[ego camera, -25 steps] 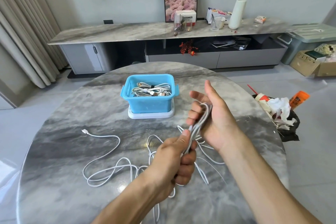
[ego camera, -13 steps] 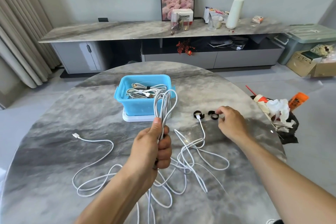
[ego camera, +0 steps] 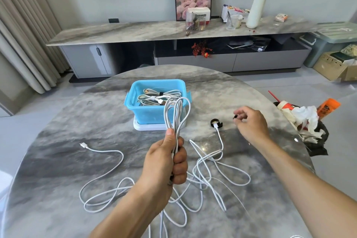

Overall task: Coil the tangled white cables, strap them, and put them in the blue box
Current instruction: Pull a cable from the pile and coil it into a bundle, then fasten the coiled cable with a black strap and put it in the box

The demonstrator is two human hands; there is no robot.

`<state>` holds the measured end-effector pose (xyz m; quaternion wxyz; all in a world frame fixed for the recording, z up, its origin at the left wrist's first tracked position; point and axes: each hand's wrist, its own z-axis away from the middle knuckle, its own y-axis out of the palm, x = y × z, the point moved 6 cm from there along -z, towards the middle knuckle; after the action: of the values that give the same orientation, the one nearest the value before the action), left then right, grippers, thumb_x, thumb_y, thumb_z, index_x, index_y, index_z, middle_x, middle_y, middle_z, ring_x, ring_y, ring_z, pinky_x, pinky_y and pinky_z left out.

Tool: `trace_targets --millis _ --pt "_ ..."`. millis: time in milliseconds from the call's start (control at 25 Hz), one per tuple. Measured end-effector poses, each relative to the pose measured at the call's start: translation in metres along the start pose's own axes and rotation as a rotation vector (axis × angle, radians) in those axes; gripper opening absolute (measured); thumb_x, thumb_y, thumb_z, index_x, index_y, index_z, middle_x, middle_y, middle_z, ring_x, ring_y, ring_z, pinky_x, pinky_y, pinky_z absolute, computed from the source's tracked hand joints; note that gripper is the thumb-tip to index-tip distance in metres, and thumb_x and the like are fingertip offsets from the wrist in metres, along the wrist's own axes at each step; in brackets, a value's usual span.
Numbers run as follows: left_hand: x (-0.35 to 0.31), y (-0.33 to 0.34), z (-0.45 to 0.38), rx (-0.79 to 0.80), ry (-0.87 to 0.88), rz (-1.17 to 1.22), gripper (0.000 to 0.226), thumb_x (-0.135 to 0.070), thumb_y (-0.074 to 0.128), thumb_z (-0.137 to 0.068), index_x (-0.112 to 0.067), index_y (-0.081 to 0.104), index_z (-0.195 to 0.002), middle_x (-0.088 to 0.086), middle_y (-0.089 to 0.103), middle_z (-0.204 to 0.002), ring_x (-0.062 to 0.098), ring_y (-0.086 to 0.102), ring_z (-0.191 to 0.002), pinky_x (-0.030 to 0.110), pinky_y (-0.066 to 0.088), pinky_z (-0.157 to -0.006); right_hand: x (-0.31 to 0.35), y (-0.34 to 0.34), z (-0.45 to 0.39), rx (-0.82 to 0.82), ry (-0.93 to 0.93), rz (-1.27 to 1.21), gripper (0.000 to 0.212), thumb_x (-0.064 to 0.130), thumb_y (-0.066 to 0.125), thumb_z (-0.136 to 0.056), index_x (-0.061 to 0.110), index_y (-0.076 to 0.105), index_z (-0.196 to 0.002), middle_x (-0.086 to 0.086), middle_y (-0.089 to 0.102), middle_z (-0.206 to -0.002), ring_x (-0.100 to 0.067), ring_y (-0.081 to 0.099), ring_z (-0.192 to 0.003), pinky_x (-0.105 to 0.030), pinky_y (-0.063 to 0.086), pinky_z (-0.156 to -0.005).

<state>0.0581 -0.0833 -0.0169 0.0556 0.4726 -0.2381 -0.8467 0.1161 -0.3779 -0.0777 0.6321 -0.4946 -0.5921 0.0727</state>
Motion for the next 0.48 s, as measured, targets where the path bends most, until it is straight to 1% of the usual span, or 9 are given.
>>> trace_targets --millis 80,120,160,200,280,320,360,440,480 --pt "-0.002 -0.001 0.0 -0.021 0.01 0.013 0.039 -0.046 0.039 -0.101 -0.017 0.044 -0.075 -0.003 0.027 -0.053 0.005 0.019 -0.035 0.012 0.014 -0.035 0.034 -0.014 0.007 0.067 -0.017 -0.331 0.022 -0.003 0.064 -0.087 0.019 0.064 -0.086 0.001 0.063 -0.081 -0.018 0.065 -0.074 -0.019 0.047 -0.065" --pt "-0.003 -0.001 0.001 -0.031 0.017 0.02 0.039 -0.046 0.039 -0.101 -0.017 0.044 -0.075 -0.004 0.027 -0.053 0.005 0.019 -0.035 0.013 0.014 -0.035 0.053 -0.022 0.013 0.103 0.002 -0.52 0.023 -0.006 0.061 -0.089 0.017 0.062 -0.086 -0.002 0.061 -0.084 -0.017 0.067 -0.066 -0.018 0.05 -0.062" --pt "-0.005 -0.001 0.002 -0.041 0.029 0.025 0.038 -0.046 0.039 -0.101 -0.017 0.044 -0.076 -0.004 0.028 -0.052 0.005 0.019 -0.036 0.013 0.014 -0.035 0.072 -0.031 0.022 0.113 0.048 -0.714 0.023 -0.007 0.058 -0.091 0.015 0.06 -0.087 -0.004 0.06 -0.085 -0.016 0.067 -0.059 -0.02 0.053 -0.058" --pt "-0.007 -0.001 0.004 -0.05 0.046 0.029 0.038 -0.045 0.039 -0.101 -0.017 0.044 -0.076 -0.004 0.028 -0.052 0.006 0.019 -0.036 0.013 0.014 -0.035 0.09 -0.037 0.034 0.116 0.128 -0.93 0.022 -0.008 0.057 -0.092 0.013 0.059 -0.087 -0.004 0.06 -0.083 -0.015 0.066 -0.055 -0.023 0.056 -0.056" --pt "-0.01 0.0 0.008 -0.074 0.08 0.034 0.038 -0.044 0.039 -0.102 -0.016 0.044 -0.077 -0.004 0.028 -0.051 0.006 0.019 -0.036 0.013 0.015 -0.037 0.123 -0.037 0.064 0.165 0.344 -1.364 0.02 -0.007 0.059 -0.089 0.013 0.059 -0.086 -0.004 0.065 -0.076 -0.014 0.065 -0.058 -0.026 0.057 -0.056" --pt "-0.011 0.0 0.009 -0.088 0.09 0.04 0.038 -0.043 0.039 -0.102 -0.014 0.045 -0.078 -0.004 0.028 -0.05 0.006 0.019 -0.036 0.012 0.015 -0.037 0.137 -0.031 0.084 0.204 0.419 -1.472 0.019 -0.003 0.063 -0.084 0.016 0.061 -0.084 -0.003 0.066 -0.075 -0.012 0.063 -0.061 -0.026 0.055 -0.058" --pt "-0.013 0.0 0.012 -0.096 0.096 0.046 0.038 -0.043 0.039 -0.103 -0.013 0.046 -0.08 -0.004 0.027 -0.049 0.006 0.019 -0.035 0.011 0.016 -0.037 0.151 -0.023 0.106 0.247 0.463 -1.51 0.018 0.003 0.067 -0.078 0.019 0.062 -0.082 0.0 0.066 -0.075 -0.01 0.059 -0.061 -0.024 0.048 -0.056" --pt "-0.015 0.003 0.019 -0.085 0.106 0.058 0.039 -0.042 0.039 -0.102 -0.01 0.05 -0.083 -0.004 0.025 -0.048 0.005 0.019 -0.035 0.011 0.016 -0.037 0.168 -0.007 0.146 0.283 0.525 -1.56 0.017 0.007 0.068 -0.071 0.021 0.061 -0.08 0.003 0.062 -0.07 -0.007 0.048 -0.054 -0.019 0.038 -0.047" --pt "-0.017 0.004 0.023 -0.071 0.118 0.064 0.039 -0.043 0.04 -0.102 -0.01 0.051 -0.084 -0.005 0.024 -0.049 0.005 0.018 -0.036 0.011 0.015 -0.038 0.172 -0.003 0.159 0.27 0.554 -1.592 0.017 0.006 0.067 -0.073 0.019 0.06 -0.081 0.002 0.06 -0.068 -0.006 0.047 -0.05 -0.018 0.037 -0.043"
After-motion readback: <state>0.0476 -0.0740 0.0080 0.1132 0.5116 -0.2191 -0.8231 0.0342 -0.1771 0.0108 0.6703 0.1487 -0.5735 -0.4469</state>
